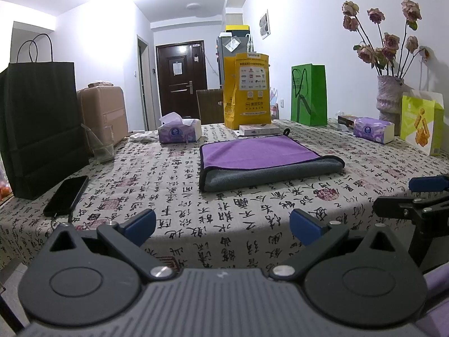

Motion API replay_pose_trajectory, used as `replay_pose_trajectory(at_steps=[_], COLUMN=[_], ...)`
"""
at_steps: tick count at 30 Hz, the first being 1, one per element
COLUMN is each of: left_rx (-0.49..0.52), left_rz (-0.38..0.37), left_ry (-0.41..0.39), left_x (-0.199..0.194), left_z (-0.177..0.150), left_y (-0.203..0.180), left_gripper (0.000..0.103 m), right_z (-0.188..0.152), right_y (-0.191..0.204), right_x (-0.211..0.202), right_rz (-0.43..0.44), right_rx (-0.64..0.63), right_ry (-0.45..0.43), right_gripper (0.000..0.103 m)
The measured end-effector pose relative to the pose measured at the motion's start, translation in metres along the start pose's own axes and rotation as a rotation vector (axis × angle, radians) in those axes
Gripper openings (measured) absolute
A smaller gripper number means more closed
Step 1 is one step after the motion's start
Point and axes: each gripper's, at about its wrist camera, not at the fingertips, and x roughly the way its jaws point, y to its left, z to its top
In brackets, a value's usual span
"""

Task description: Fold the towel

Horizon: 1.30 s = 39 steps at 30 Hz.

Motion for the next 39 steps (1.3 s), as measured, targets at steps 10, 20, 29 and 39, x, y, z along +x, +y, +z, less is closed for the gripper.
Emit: replay_pose_trajectory(at_steps=[10,20,29,39], left_rx=[0.001,0.001,0.002,0.004], left_rz=[0.000,0.000,-0.001,0.000], left_ry=[0.002,0.003,0.006,0.009], left_x=[-0.0001,0.0002,-0.0015,-0.0001], left_z=[-0.0006,-0.0005,-0.0028,-0.0024], left_y=[-0.0008,-0.0013,-0.0042,-0.0044], left_gripper=[0.103,0.103,0.103,0.103], right_z=[0.0005,-0.0004,-0.0004,-0.0004], right_y=[0.0003,-0.0011,-0.0004,-0.0005], right_x=[0.0009,0.0015,0.0024,0.0039], right_rz=[0.001,0.002,0.003,0.003], right_rx=[0.000,0.008,0.008,0.012], right_ry=[0.001,0.008,0.009,0.013], right_gripper=[0.103,0.103,0.103,0.103])
